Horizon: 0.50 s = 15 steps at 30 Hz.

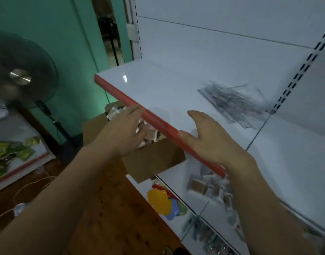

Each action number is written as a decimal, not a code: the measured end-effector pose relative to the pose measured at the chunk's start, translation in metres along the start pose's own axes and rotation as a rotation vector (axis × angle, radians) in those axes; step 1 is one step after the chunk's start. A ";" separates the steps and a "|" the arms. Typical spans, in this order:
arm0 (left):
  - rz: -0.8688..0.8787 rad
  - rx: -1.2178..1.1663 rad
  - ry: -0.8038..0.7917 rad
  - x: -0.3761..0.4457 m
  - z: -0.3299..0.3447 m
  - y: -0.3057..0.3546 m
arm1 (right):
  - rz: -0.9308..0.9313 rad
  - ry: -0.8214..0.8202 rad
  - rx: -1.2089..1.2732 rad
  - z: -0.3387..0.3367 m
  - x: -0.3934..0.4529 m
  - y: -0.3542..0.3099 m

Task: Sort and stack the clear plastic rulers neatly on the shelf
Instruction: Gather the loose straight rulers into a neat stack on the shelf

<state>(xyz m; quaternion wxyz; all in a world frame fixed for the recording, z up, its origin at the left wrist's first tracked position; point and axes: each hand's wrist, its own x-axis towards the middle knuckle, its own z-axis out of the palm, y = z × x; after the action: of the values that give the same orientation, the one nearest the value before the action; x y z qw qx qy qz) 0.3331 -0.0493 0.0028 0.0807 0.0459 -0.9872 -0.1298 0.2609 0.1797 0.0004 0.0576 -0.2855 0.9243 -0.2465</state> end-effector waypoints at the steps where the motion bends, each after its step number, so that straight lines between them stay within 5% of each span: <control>1: -0.001 0.012 -0.010 0.013 -0.003 -0.013 | -0.004 0.011 0.004 0.001 0.016 -0.004; 6: 0.082 0.045 -0.035 0.084 0.001 -0.038 | 0.025 0.032 -0.019 -0.009 0.056 -0.008; 15: 0.501 -0.052 -0.162 0.219 0.067 0.014 | 0.287 0.163 -0.175 -0.017 0.049 0.032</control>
<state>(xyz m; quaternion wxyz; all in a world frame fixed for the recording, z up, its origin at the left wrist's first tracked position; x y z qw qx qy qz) 0.1052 -0.0434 -0.0245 0.0320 -0.2124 -0.9674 -0.1342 0.1998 0.1823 0.0018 -0.0080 -0.1339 0.9751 -0.1767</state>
